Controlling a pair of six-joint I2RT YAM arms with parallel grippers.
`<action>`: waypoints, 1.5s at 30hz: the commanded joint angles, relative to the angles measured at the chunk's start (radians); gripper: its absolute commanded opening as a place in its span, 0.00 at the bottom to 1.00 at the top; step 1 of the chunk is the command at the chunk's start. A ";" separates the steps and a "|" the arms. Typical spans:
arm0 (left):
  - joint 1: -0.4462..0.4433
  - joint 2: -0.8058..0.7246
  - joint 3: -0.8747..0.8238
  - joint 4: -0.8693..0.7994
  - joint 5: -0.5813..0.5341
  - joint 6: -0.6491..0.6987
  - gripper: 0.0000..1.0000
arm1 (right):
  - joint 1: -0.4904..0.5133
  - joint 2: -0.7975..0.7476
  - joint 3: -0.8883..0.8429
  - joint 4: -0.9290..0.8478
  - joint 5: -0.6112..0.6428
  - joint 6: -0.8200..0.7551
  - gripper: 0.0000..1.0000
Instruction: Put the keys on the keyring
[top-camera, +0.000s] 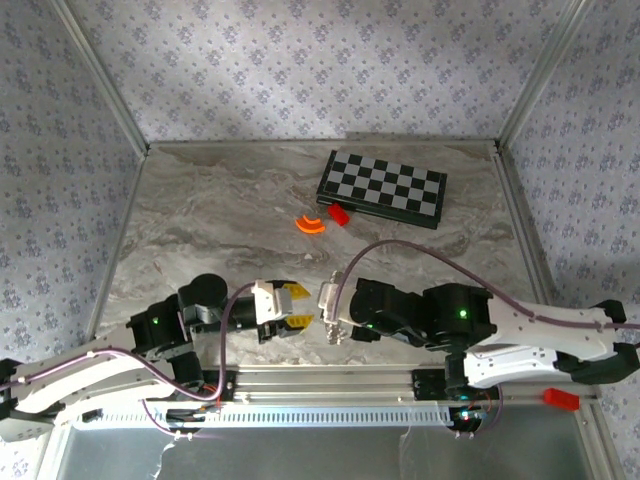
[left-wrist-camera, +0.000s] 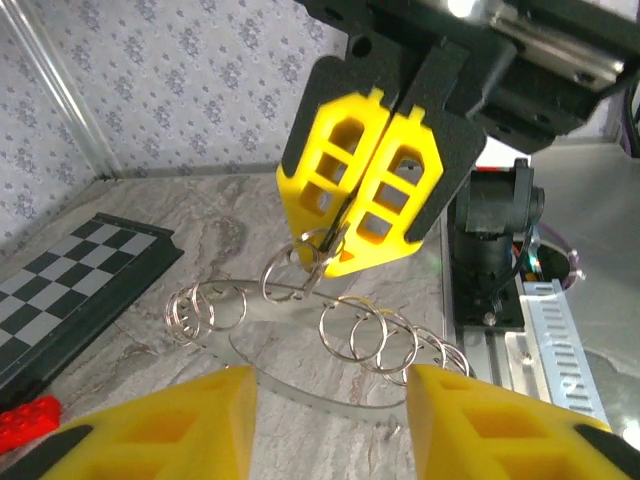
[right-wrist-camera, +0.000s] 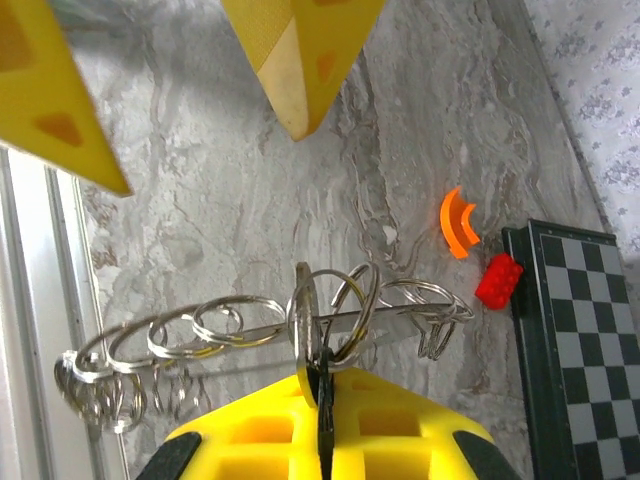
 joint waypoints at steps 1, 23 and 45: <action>0.002 -0.033 -0.029 0.096 -0.031 -0.047 0.46 | -0.010 0.039 0.056 -0.057 0.050 0.016 0.00; 0.003 -0.246 -0.147 0.026 -0.343 -0.147 0.99 | -0.308 0.153 0.068 -0.016 -0.170 0.141 0.00; 0.004 -0.259 -0.157 0.032 -0.401 -0.151 1.00 | -0.567 0.273 0.063 0.094 -0.355 0.154 0.00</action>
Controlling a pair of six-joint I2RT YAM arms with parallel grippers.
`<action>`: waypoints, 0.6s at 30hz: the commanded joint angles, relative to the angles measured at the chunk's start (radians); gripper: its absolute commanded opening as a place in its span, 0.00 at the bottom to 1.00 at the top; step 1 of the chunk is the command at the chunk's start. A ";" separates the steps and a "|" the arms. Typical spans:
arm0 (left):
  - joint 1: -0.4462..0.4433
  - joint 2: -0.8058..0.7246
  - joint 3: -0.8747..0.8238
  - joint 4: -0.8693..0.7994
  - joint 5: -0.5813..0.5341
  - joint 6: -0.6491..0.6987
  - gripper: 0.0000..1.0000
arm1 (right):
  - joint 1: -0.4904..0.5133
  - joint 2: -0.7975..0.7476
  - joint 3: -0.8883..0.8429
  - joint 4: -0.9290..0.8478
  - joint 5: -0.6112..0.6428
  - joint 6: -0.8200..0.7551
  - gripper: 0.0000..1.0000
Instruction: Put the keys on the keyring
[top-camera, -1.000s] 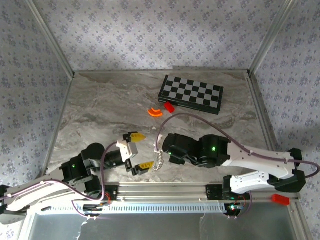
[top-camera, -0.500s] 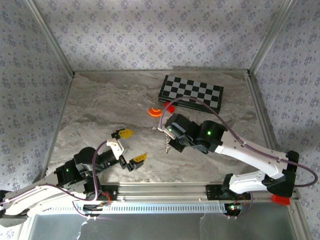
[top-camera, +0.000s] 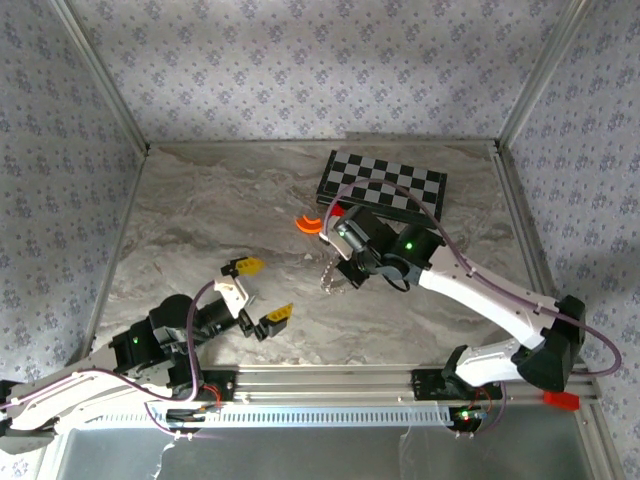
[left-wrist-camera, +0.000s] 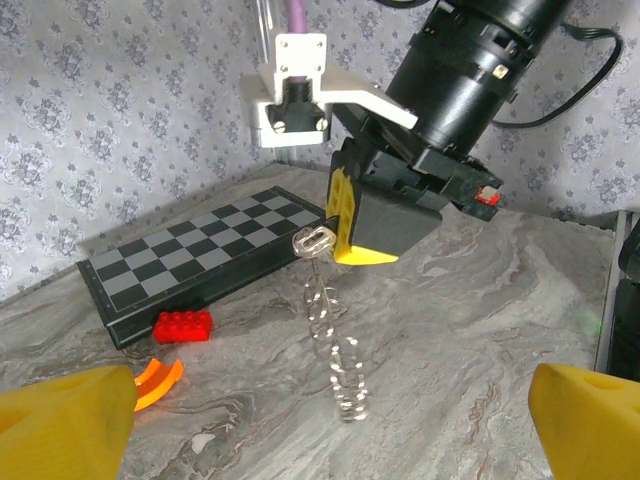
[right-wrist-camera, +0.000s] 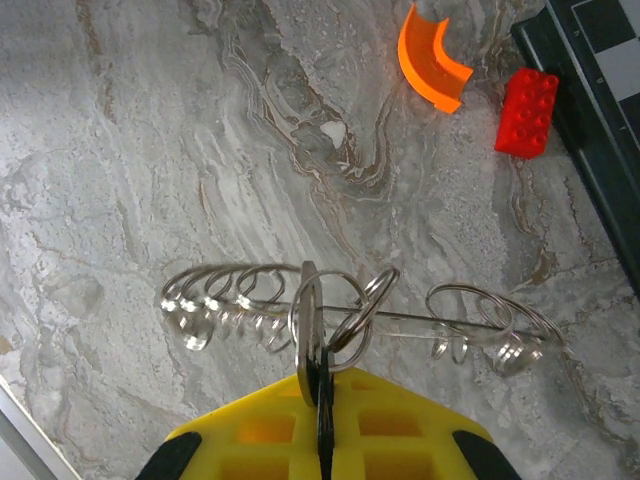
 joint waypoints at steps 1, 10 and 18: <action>0.004 -0.002 0.013 0.014 -0.022 -0.009 0.99 | -0.023 0.016 0.020 0.040 -0.034 0.024 0.00; 0.004 0.001 0.017 0.012 -0.034 -0.007 0.99 | -0.045 0.053 0.023 0.108 -0.077 0.031 0.00; 0.005 0.003 0.013 0.015 -0.041 -0.003 1.00 | -0.052 0.101 0.049 0.142 -0.092 0.032 0.00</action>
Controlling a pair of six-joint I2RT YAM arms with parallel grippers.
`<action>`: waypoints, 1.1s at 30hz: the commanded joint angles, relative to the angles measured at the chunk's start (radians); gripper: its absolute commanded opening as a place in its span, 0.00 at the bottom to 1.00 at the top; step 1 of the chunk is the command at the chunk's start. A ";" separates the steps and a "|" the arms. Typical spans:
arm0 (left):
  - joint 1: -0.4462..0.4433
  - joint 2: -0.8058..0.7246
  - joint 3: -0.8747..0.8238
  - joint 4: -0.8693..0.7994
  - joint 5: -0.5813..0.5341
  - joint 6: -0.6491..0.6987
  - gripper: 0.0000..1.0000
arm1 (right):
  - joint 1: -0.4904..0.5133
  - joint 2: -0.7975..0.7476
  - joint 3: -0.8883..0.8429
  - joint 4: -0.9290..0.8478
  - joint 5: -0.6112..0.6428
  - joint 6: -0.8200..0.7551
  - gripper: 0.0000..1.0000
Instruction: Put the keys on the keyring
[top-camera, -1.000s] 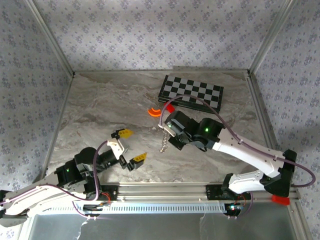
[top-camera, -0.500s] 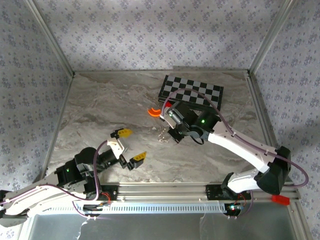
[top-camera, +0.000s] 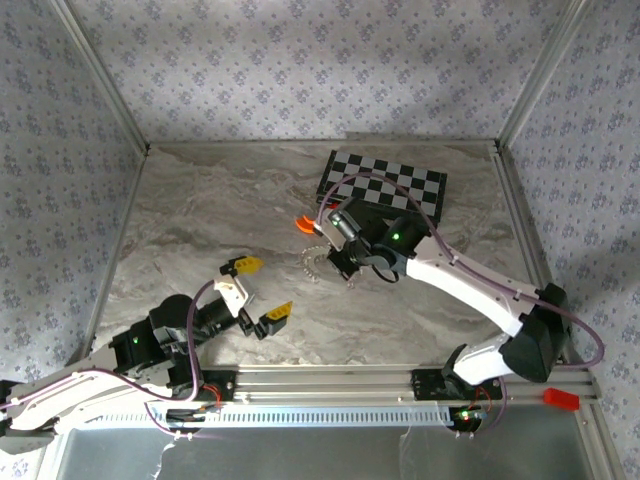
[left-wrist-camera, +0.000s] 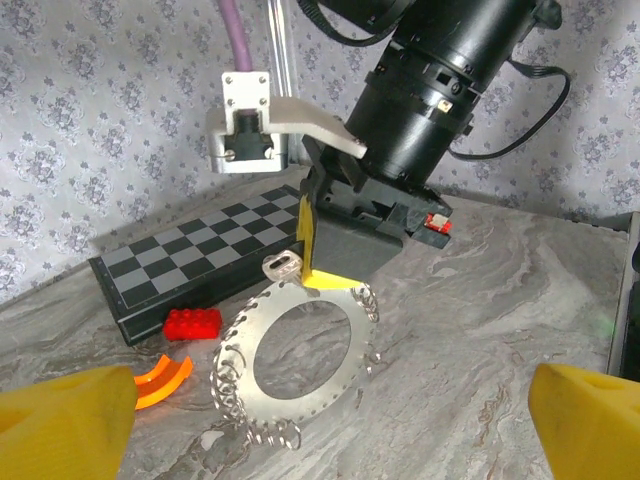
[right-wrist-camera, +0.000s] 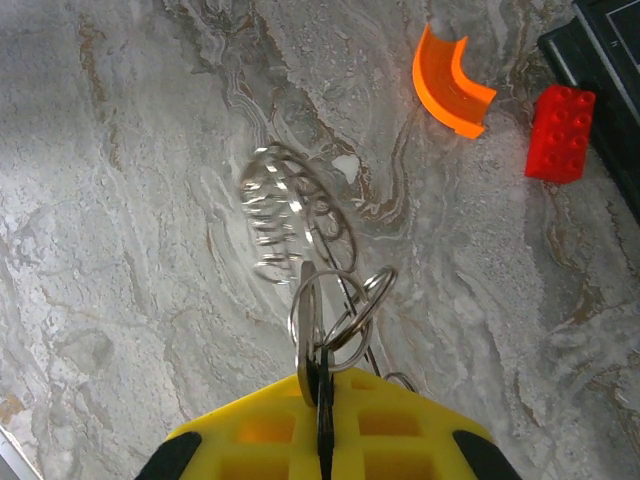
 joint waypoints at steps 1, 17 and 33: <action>0.005 0.000 0.012 0.016 -0.019 -0.004 0.99 | -0.006 0.017 0.049 0.037 -0.016 0.014 0.00; 0.005 -0.057 -0.002 -0.029 -0.051 0.002 1.00 | -0.007 0.089 0.073 0.087 -0.043 0.032 0.00; 0.007 -0.059 -0.029 0.001 -0.069 -0.002 1.00 | -0.009 0.081 -0.029 0.122 -0.075 0.065 0.00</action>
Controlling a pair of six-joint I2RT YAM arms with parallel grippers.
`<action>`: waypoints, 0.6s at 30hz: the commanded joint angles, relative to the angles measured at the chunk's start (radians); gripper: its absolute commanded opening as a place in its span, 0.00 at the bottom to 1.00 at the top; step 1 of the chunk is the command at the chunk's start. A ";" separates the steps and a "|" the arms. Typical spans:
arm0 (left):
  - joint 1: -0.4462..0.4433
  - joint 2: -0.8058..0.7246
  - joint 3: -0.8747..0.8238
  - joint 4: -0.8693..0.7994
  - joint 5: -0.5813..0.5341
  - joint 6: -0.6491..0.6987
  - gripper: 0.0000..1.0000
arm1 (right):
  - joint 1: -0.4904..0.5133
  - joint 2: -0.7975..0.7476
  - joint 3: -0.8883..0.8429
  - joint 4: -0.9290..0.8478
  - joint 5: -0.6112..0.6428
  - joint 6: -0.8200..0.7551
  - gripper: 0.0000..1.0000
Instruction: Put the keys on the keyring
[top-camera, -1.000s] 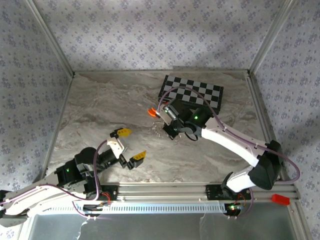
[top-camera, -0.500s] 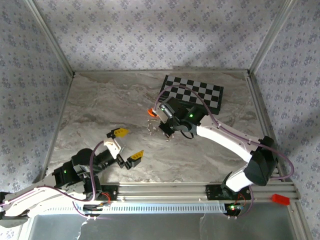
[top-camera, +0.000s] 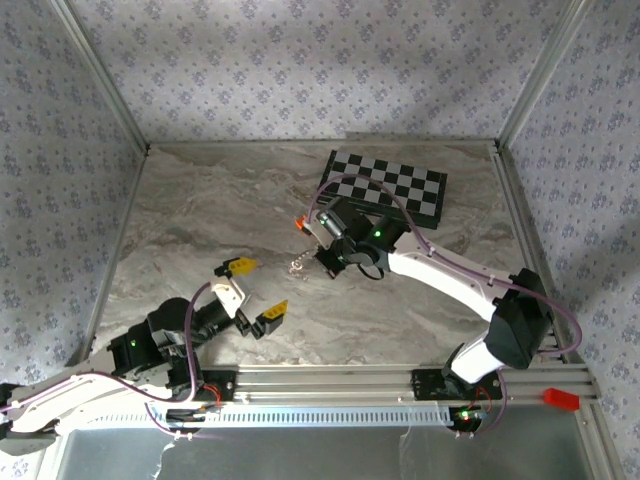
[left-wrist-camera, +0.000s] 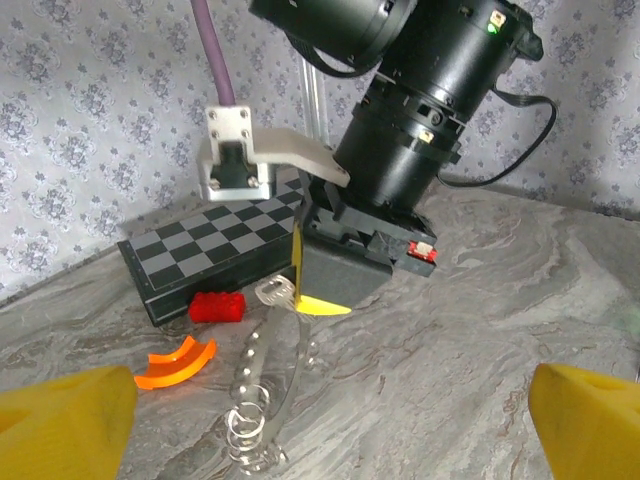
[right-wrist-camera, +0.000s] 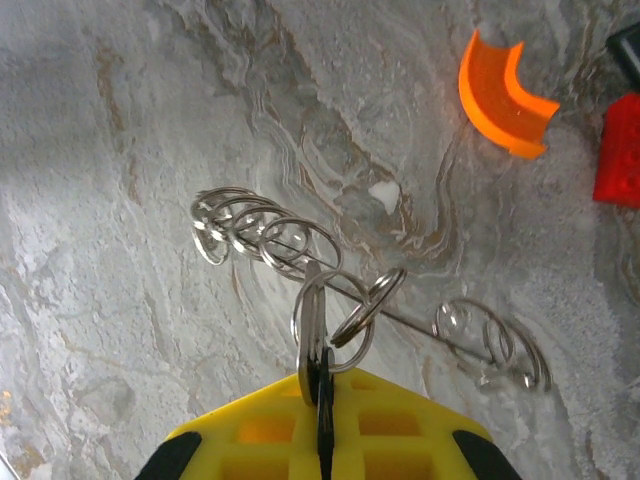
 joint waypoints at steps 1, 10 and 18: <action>0.007 -0.012 -0.003 0.029 -0.014 -0.006 1.00 | -0.005 -0.021 -0.021 0.014 -0.011 0.023 0.00; 0.007 -0.025 0.005 0.002 -0.023 0.001 1.00 | -0.006 -0.075 -0.119 -0.015 -0.004 0.041 0.00; 0.009 -0.034 -0.001 -0.007 -0.023 -0.008 0.99 | 0.000 -0.152 -0.220 -0.014 -0.003 0.090 0.00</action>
